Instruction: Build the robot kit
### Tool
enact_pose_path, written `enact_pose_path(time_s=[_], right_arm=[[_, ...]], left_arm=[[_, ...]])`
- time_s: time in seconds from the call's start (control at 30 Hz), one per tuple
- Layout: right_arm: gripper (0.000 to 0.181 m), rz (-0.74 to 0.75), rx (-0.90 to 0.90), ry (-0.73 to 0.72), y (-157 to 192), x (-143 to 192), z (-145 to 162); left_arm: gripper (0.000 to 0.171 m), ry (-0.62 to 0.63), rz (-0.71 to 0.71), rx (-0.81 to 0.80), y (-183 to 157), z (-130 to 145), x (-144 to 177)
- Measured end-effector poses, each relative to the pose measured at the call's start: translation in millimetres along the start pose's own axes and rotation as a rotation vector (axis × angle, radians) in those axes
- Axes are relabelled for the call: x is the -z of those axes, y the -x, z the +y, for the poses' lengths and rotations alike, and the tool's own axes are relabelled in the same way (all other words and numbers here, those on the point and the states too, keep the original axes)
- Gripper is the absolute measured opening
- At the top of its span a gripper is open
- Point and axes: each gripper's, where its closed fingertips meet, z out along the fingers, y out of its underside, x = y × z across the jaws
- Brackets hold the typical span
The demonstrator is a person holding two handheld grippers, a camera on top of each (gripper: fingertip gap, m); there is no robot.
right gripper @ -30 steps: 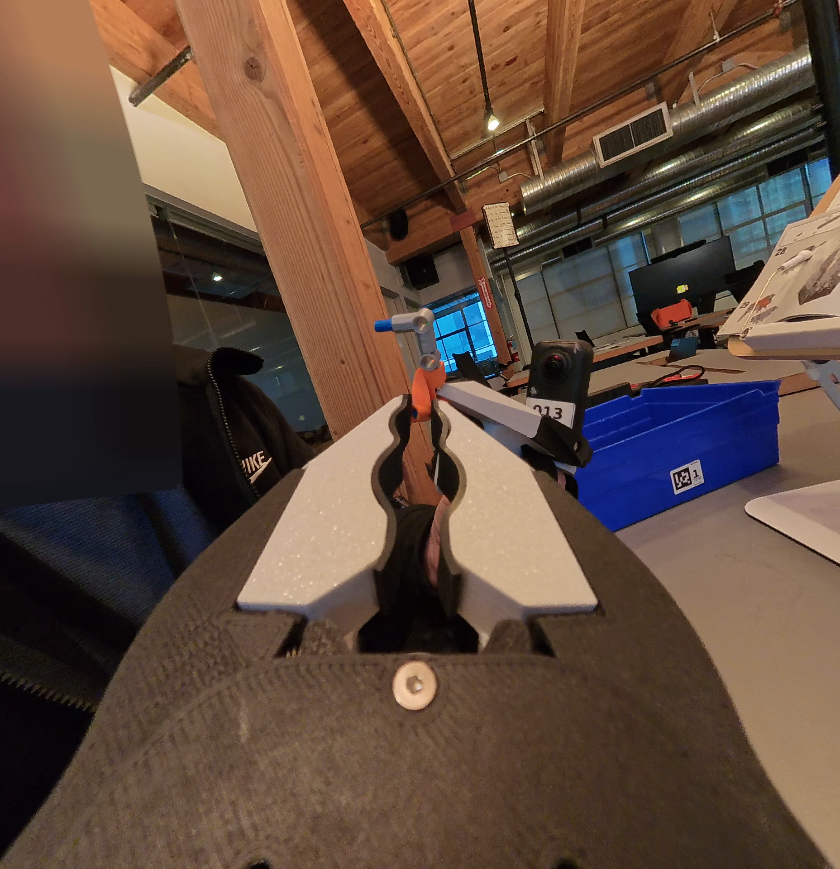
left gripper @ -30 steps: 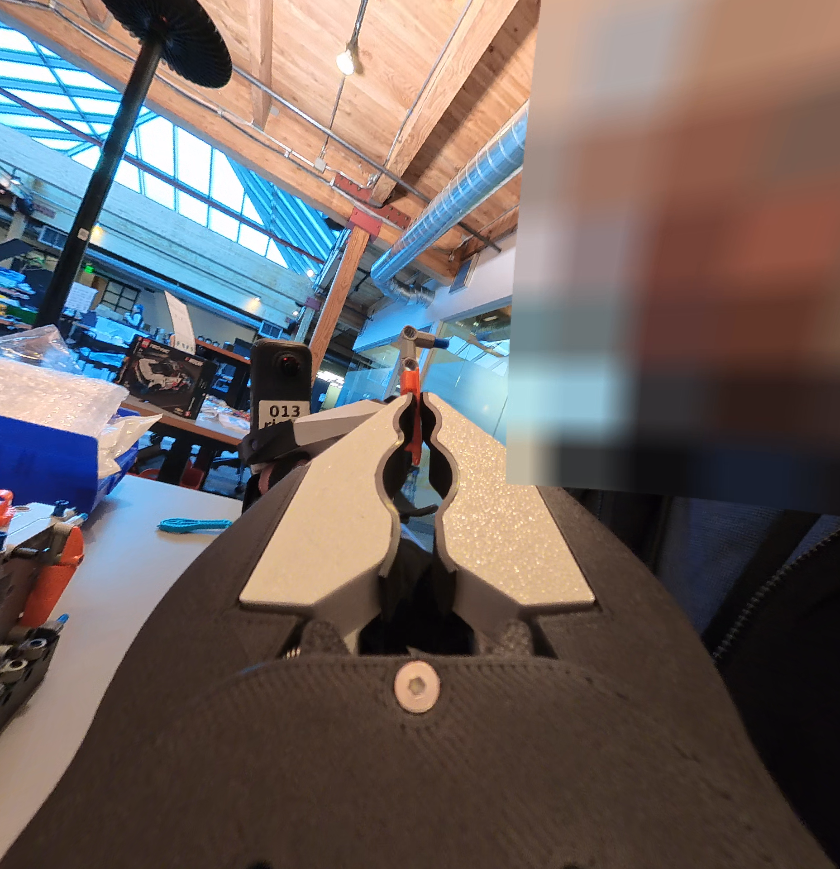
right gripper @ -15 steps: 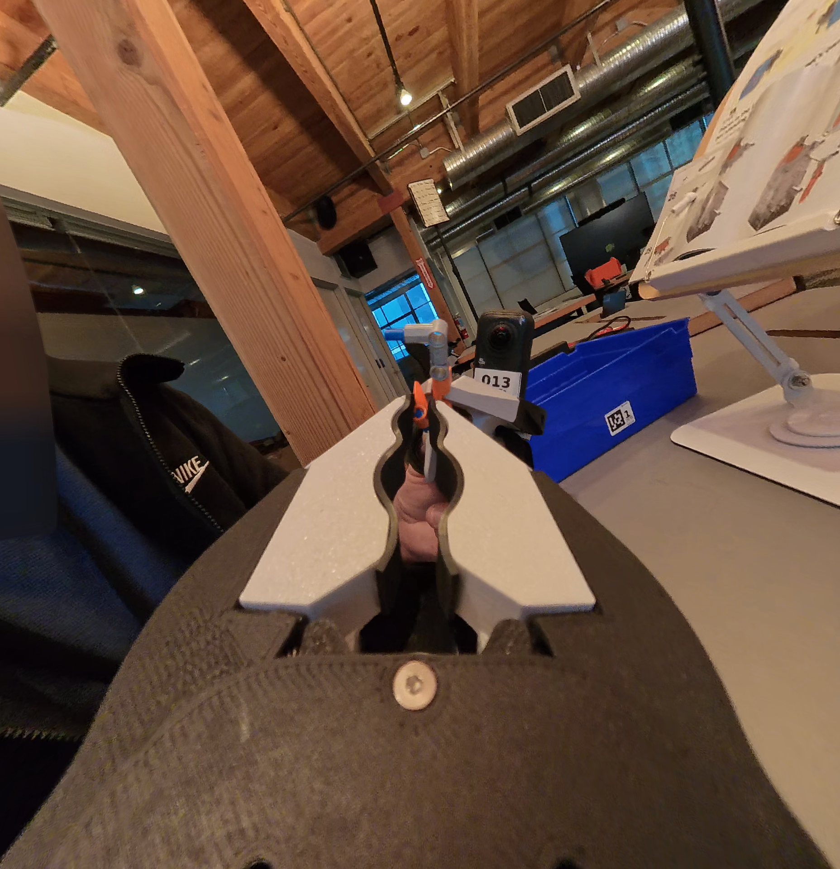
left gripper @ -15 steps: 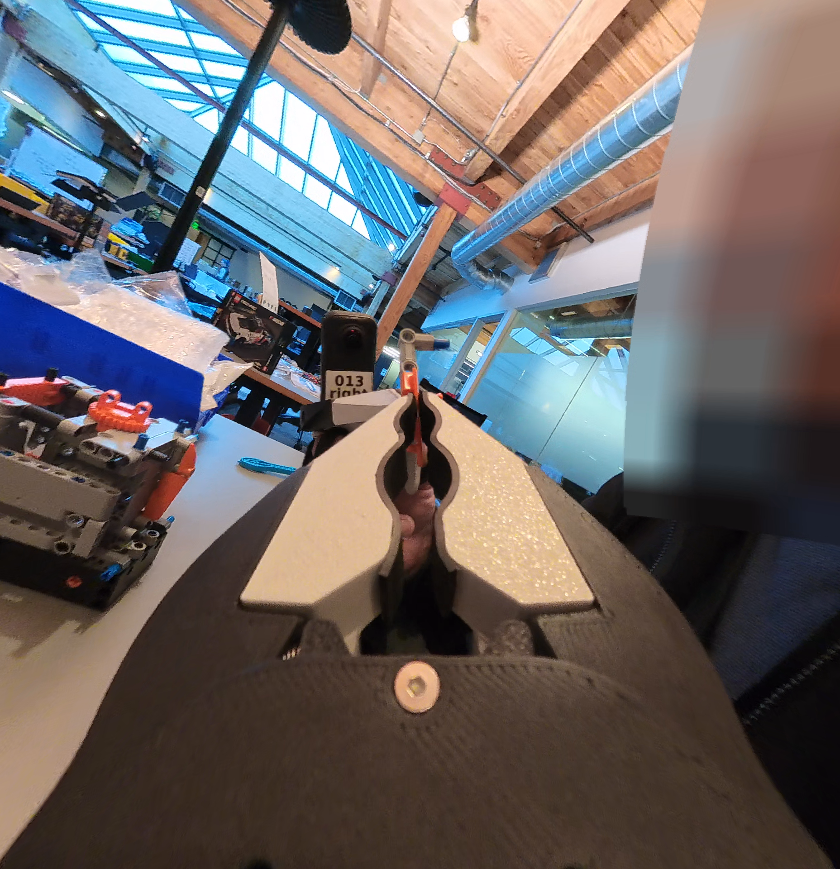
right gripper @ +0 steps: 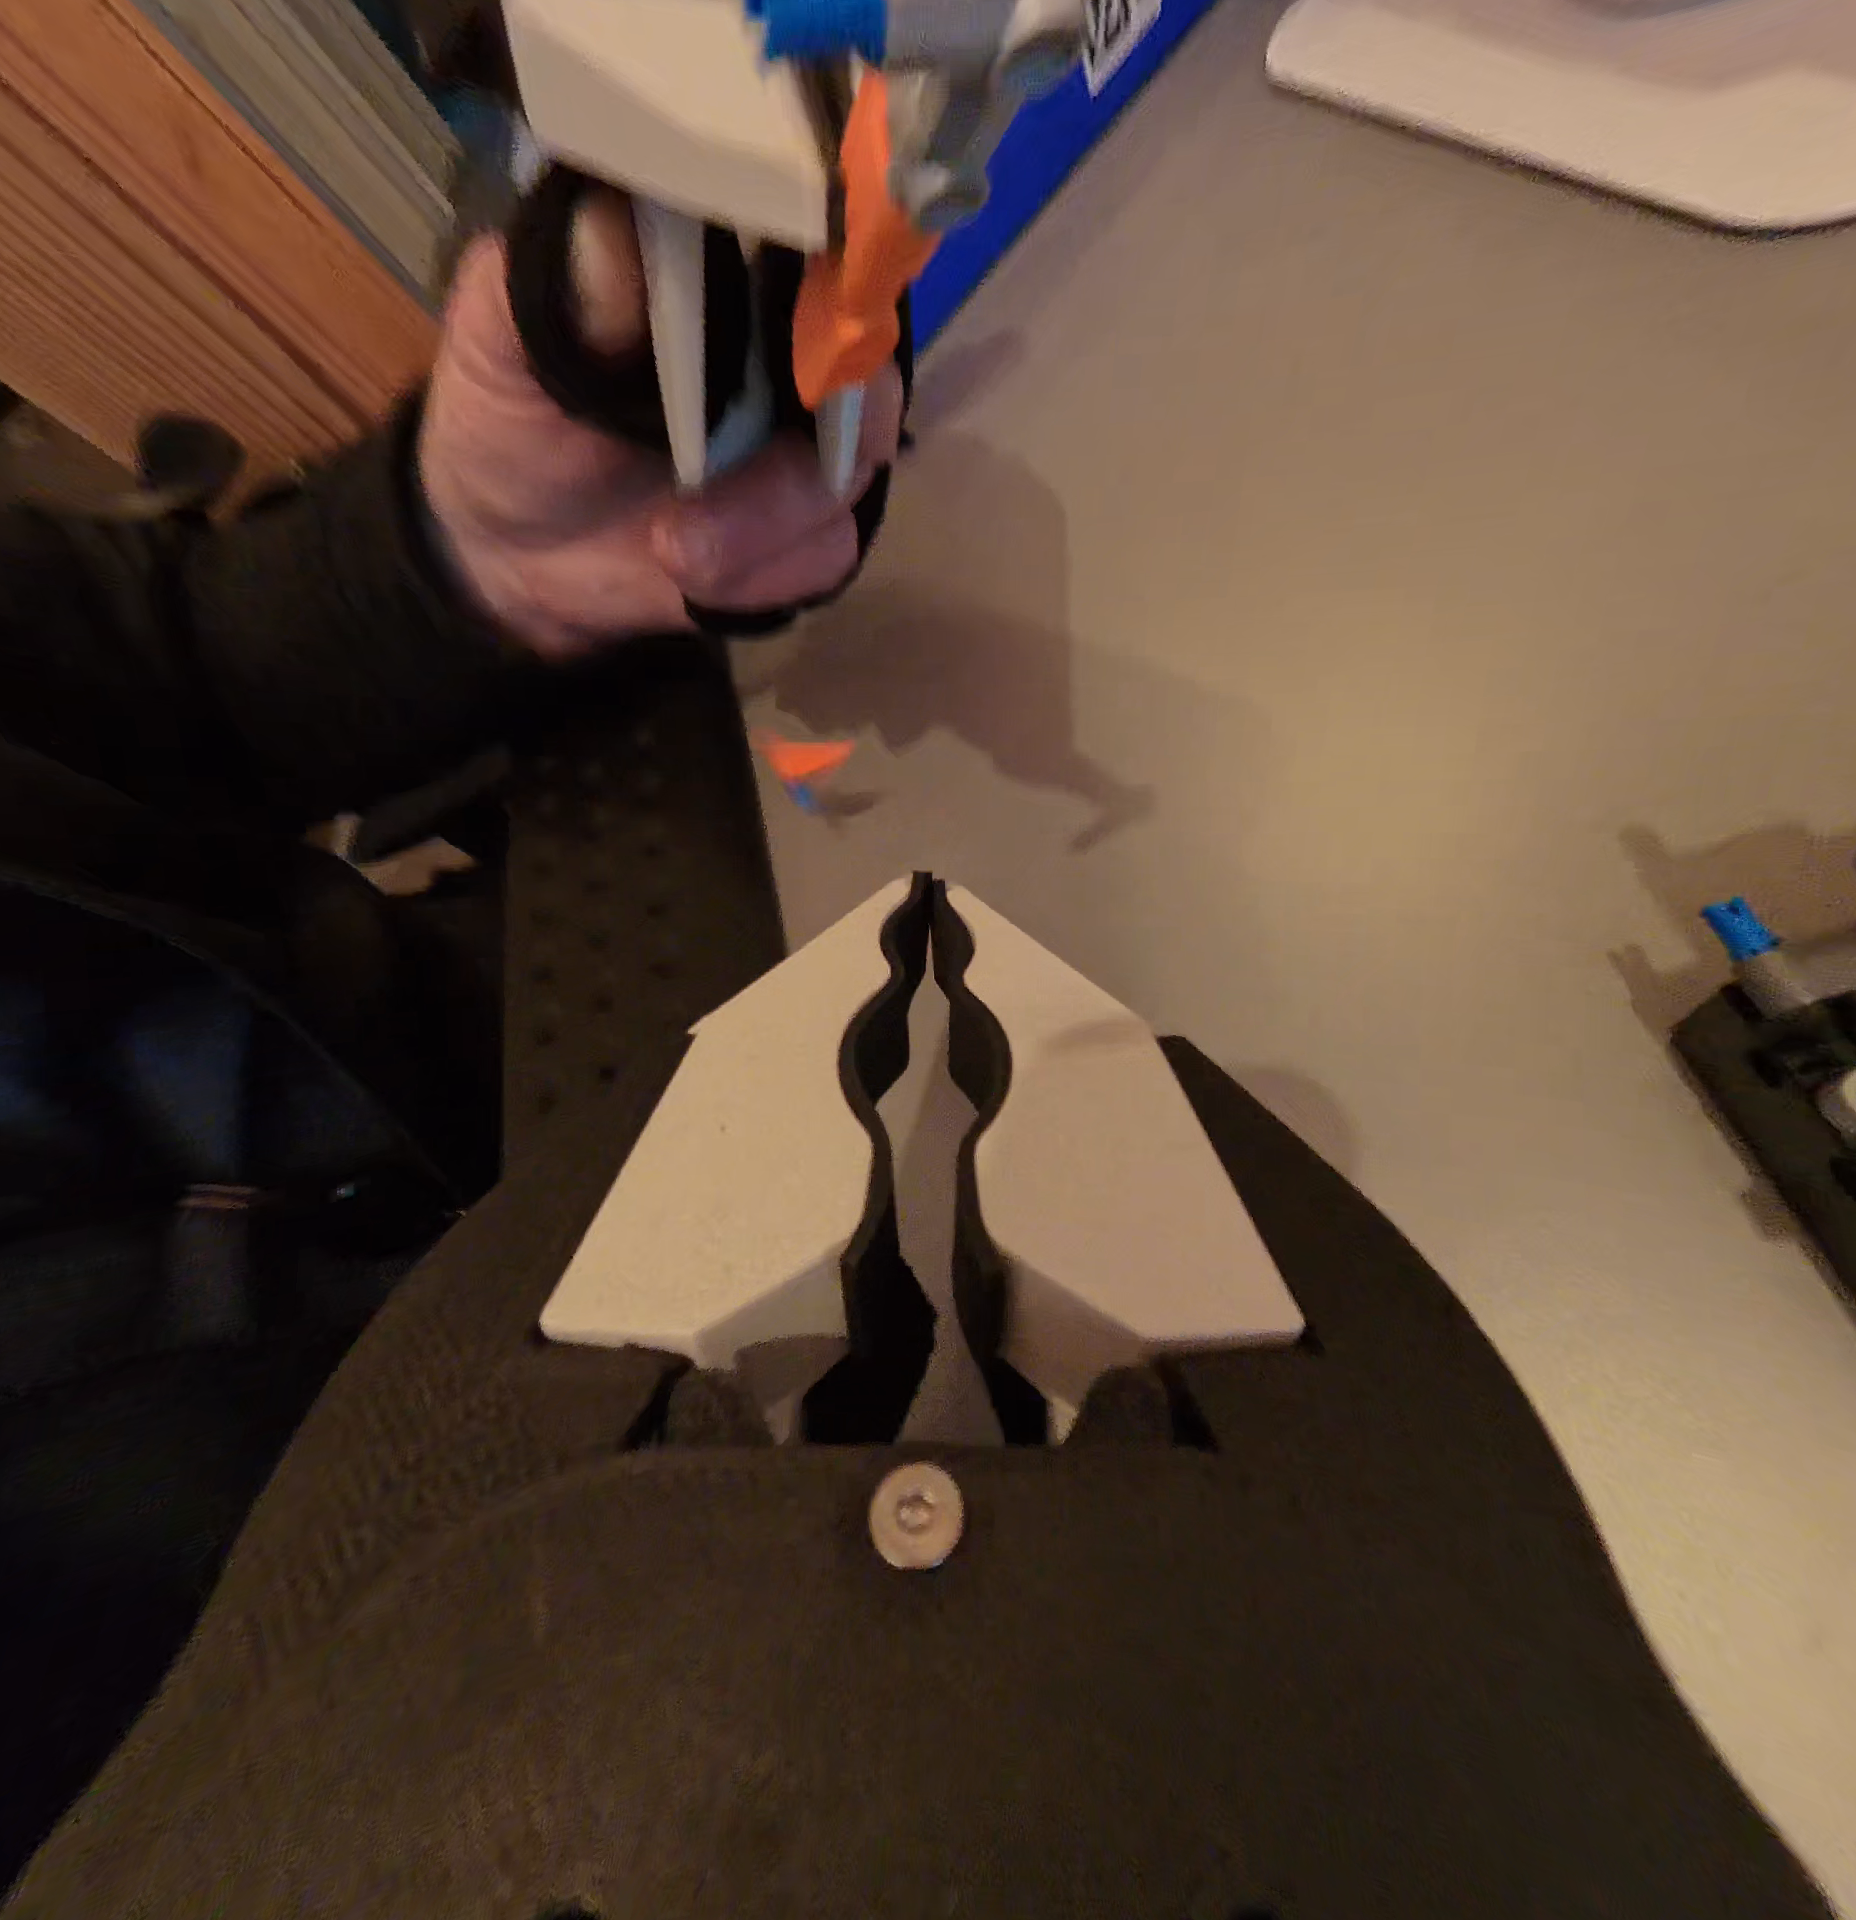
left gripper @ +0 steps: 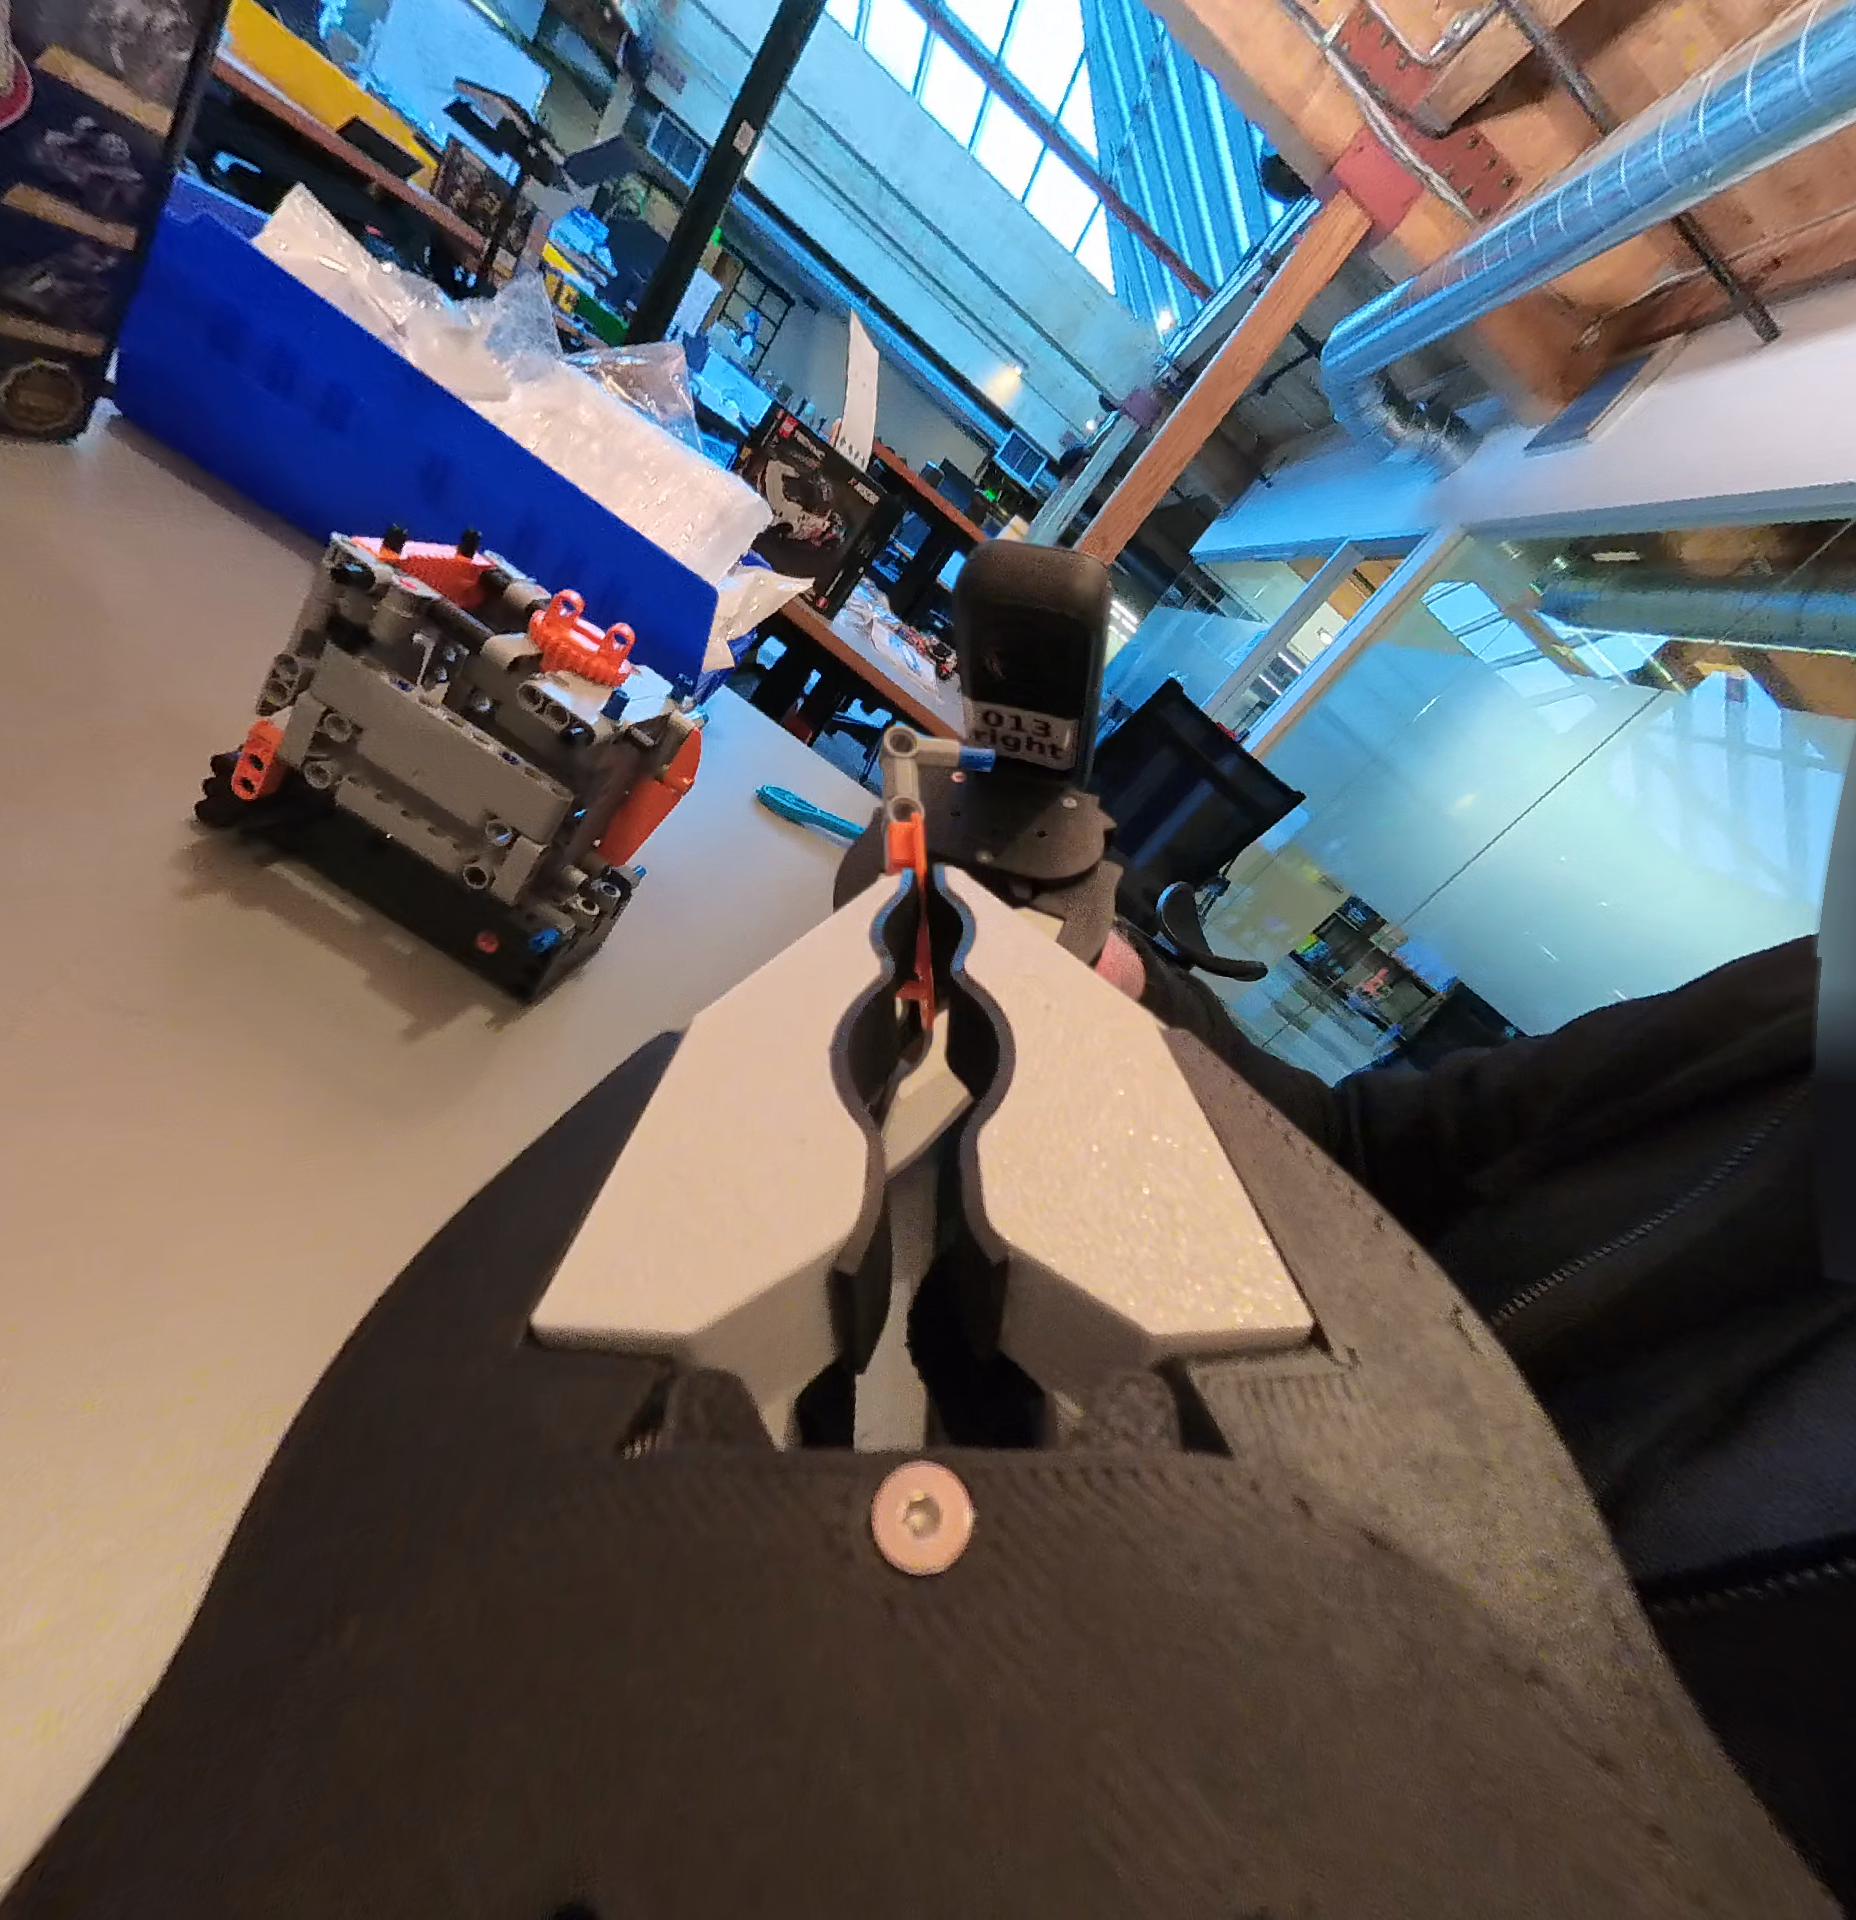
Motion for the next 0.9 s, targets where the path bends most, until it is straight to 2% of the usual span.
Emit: enact_pose_path(time_s=[0.1,0.2,0.3,0.4,0.5,0.6,0.9], right_arm=[[0.0,0.111,0.072,0.072,-10.4,-2.7,11.1],[0.0,0.128,0.065,0.089,-13.2,-2.7,14.1],[0.0,0.147,0.097,0.076,-6.9,-6.6,6.5],[0.0,0.105,0.097,0.041,3.4,-16.8,-1.1],[0.004,0.055,0.179,0.026,21.2,-22.5,-3.1],[0.004,0.021,0.196,0.005,19.7,-26.3,-0.7],[0.002,-0.004,0.297,-0.072,18.4,-13.7,-11.0]], left_arm=[[0.0,0.03,-0.024,0.026,7.6,6.9,0.7],[0.0,0.079,-0.055,0.051,16.3,17.4,2.6],[0.0,-0.01,-0.054,0.061,21.4,2.2,10.5],[0.0,-0.028,-0.054,0.054,23.4,-2.7,10.8],[0.0,-0.026,-0.075,0.009,24.8,-6.2,12.4],[0.0,-0.052,-0.029,0.035,23.7,-14.3,11.4],[0.0,-0.007,0.034,-0.006,10.8,-9.9,-1.5]])
